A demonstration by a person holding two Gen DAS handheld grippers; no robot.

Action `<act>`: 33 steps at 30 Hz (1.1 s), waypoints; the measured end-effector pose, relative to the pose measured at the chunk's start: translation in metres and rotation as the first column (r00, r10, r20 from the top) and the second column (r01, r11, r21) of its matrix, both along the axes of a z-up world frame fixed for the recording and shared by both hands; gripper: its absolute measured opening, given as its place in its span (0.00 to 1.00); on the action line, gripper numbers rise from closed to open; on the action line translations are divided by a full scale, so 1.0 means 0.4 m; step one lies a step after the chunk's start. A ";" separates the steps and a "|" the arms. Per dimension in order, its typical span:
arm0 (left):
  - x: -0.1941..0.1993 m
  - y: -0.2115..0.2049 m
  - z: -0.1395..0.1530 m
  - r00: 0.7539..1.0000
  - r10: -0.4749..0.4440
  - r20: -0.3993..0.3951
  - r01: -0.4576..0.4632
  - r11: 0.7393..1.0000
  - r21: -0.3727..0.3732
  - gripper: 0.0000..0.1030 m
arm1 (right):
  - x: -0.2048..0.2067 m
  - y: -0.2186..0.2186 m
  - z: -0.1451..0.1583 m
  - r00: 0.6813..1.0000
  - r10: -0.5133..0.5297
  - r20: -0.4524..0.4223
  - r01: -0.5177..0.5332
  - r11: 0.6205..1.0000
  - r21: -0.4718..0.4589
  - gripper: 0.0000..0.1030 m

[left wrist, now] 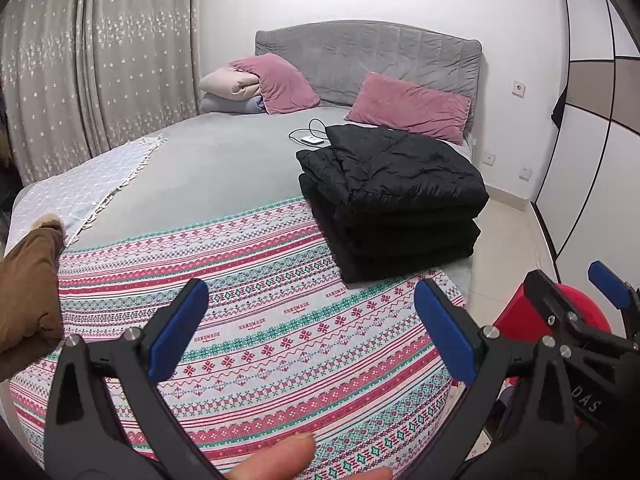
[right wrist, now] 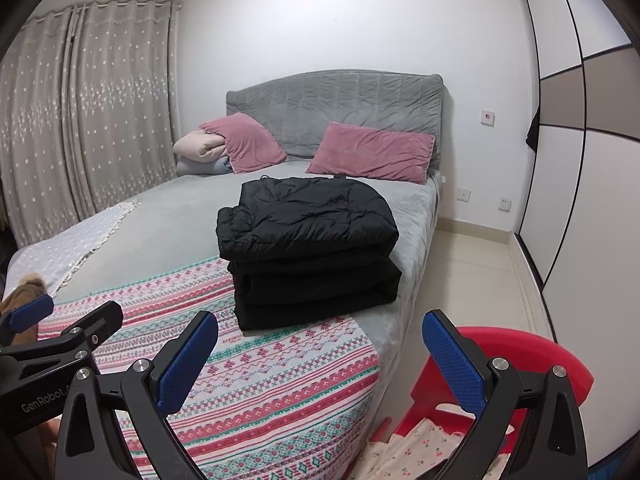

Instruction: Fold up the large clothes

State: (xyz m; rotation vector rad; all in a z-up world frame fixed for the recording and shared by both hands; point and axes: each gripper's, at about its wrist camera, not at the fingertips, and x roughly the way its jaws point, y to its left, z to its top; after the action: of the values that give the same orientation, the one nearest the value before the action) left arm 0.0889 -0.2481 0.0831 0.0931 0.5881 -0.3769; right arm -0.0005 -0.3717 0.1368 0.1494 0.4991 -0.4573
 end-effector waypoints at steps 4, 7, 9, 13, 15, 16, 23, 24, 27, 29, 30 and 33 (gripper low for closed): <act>-0.001 -0.001 0.001 1.000 0.002 0.005 -0.002 1.000 0.003 0.99 | -0.001 0.000 0.000 1.000 -0.002 0.000 0.002 1.000 -0.001 1.00; 0.001 -0.003 0.001 1.000 -0.001 0.000 0.001 1.000 -0.001 0.99 | -0.002 0.000 0.000 1.000 -0.003 0.000 0.003 1.000 -0.003 1.00; -0.001 -0.004 0.001 1.000 -0.001 -0.001 0.001 1.000 -0.003 0.99 | -0.001 -0.001 0.000 1.000 -0.002 0.000 0.002 1.000 -0.001 1.00; -0.002 -0.006 0.001 1.000 -0.001 -0.001 0.001 1.000 0.000 0.99 | -0.002 0.000 -0.001 1.000 -0.005 0.000 0.005 1.000 -0.002 1.00; -0.003 -0.006 0.002 1.000 -0.004 -0.002 0.004 1.000 -0.002 0.99 | -0.004 -0.002 0.000 1.000 -0.007 0.001 0.007 1.000 -0.002 1.00; -0.003 -0.007 0.002 1.000 -0.005 -0.002 0.005 1.000 -0.002 0.99 | -0.004 -0.002 0.001 1.000 -0.008 0.002 0.008 1.000 -0.001 1.00; -0.003 -0.009 0.001 1.000 -0.004 -0.003 0.004 1.000 -0.001 0.99 | -0.006 -0.003 0.001 1.000 -0.009 0.002 0.009 1.000 -0.001 1.00; -0.003 -0.009 0.001 1.000 -0.003 -0.003 0.003 1.000 -0.002 0.99 | -0.006 -0.003 0.001 1.000 -0.009 0.002 0.009 1.000 -0.001 1.00; -0.002 -0.008 0.000 1.000 -0.003 -0.003 0.003 1.000 -0.002 0.99 | -0.005 -0.003 0.001 1.000 -0.009 0.003 0.009 1.000 -0.001 1.00; -0.002 -0.008 0.000 1.000 -0.003 -0.003 0.003 1.000 -0.002 0.99 | -0.005 -0.003 0.001 1.000 -0.009 0.003 0.009 1.000 0.000 1.00; -0.002 -0.008 0.000 1.000 -0.003 -0.003 0.003 1.000 -0.002 0.99 | -0.005 -0.004 0.001 1.000 -0.009 0.003 0.009 1.000 0.000 1.00; -0.002 -0.007 0.000 1.000 -0.004 -0.004 0.004 1.000 -0.003 0.99 | -0.006 -0.004 0.001 1.000 -0.009 0.002 0.009 1.000 -0.002 1.00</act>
State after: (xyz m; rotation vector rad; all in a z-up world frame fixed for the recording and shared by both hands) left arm 0.0882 -0.2509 0.0832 0.0907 0.5913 -0.3824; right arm -0.0027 -0.3733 0.1371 0.1505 0.4957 -0.4665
